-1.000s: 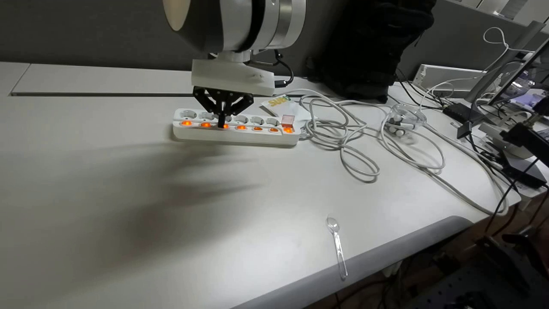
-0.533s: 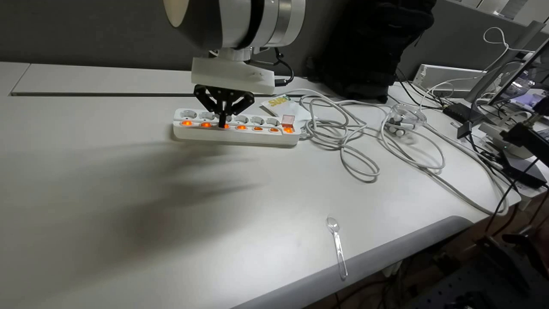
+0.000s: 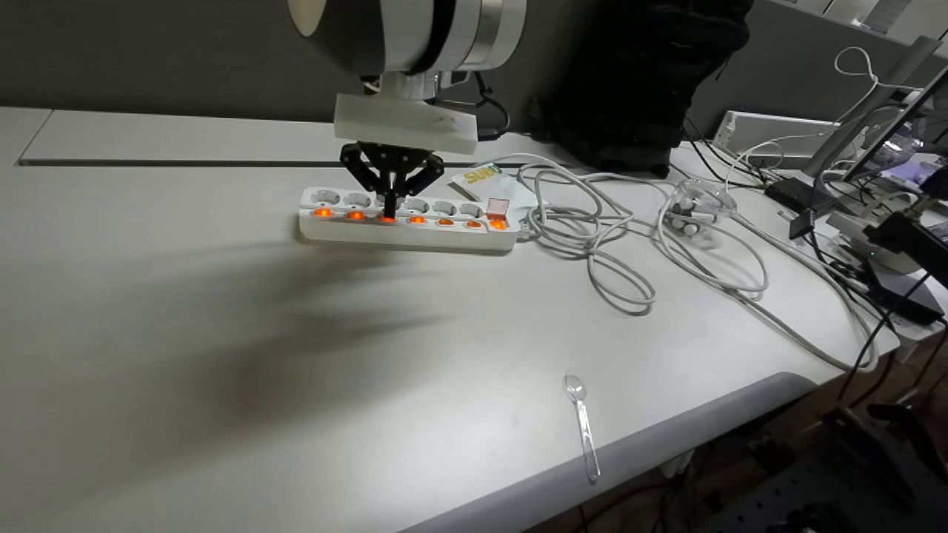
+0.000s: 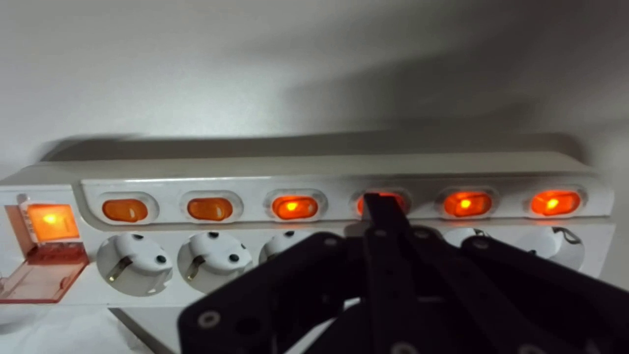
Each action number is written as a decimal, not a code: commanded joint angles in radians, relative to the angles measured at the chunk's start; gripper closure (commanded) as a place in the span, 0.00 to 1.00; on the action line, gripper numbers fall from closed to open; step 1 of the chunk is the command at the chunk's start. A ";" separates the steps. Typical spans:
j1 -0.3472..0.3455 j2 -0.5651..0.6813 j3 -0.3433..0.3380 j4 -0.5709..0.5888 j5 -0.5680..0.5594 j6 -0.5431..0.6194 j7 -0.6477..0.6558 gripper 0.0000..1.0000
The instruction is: Switch off the third switch from the left
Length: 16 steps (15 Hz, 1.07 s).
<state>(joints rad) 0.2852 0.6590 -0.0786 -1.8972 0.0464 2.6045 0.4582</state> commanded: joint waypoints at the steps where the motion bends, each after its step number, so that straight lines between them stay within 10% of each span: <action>1: 0.011 0.030 -0.012 0.042 -0.016 -0.036 0.046 1.00; 16: 0.126 0.052 -0.122 -0.076 -0.099 0.187 0.213 1.00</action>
<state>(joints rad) 0.3591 0.6658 -0.1438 -1.9187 -0.0211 2.6721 0.5554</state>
